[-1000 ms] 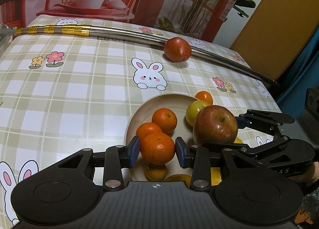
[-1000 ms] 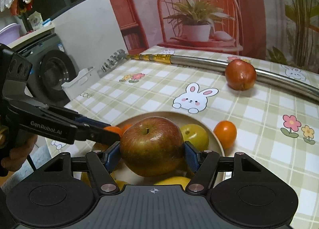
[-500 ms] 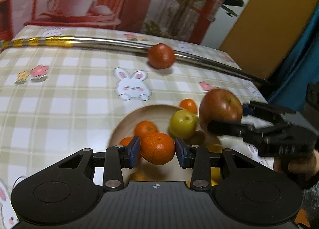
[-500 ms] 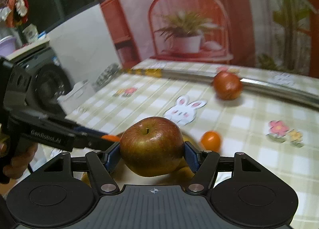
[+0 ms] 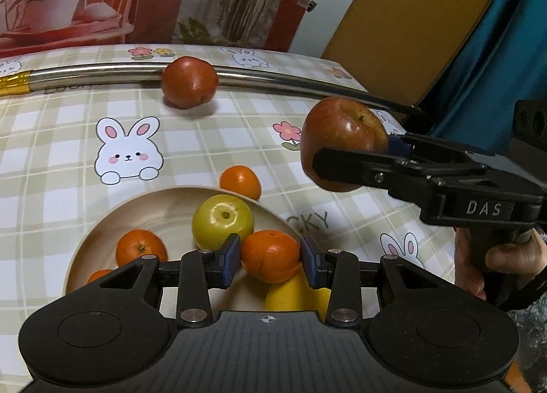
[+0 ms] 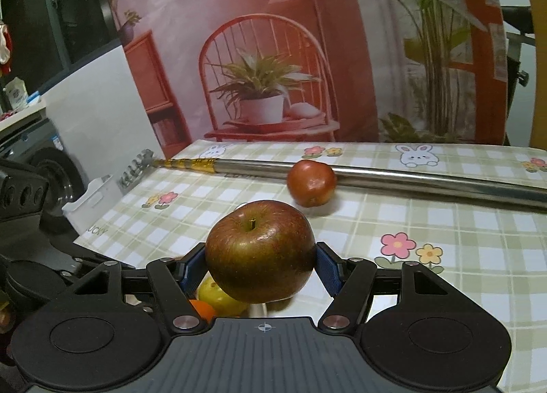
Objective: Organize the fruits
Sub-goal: 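Lower the red-brown apple onto the plate and open the right tool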
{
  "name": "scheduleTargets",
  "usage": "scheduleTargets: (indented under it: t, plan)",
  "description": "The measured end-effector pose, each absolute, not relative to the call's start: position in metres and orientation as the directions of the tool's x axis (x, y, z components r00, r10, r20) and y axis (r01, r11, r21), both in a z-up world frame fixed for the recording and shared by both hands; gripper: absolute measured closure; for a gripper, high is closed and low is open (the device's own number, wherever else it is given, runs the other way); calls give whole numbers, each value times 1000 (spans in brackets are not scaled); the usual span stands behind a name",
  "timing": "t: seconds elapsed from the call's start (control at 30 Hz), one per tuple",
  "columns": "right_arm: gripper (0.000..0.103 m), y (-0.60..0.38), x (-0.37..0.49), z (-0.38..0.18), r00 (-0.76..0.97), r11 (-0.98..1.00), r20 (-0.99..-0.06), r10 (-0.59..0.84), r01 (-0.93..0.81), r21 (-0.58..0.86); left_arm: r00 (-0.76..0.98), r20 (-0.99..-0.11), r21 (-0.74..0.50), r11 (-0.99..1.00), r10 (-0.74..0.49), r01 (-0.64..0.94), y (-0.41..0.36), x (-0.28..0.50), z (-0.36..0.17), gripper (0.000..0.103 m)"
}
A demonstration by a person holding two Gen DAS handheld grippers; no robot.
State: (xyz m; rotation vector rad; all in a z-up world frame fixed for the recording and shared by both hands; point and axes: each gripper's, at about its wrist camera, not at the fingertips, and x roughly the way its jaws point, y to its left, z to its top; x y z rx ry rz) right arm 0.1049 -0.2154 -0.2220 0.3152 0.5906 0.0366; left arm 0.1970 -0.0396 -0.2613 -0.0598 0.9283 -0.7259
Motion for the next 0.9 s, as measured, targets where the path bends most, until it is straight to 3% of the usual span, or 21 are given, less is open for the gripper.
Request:
scheduleTargets:
  t: [0.1, 0.3, 0.5, 0.9]
  plan:
    - [40, -217, 103, -225, 831, 949, -542, 127, 57, 310, 361, -705, -357, 746, -610, 562, -42, 197, -261, 62]
    - [40, -216, 101, -229, 830, 944, -542, 130, 64, 324, 363, -701, -363, 746, -613, 558, -37, 196, -257, 46]
    - [40, -212, 98, -225, 831, 943, -538, 139, 55, 329, 463, -680, -295, 790, -569, 538, -4, 189, -237, 46]
    - [40, -157, 121, -233, 777, 939, -571, 265, -72, 337, 636, -656, -246, 912, -406, 329, 68, 183, -218, 46]
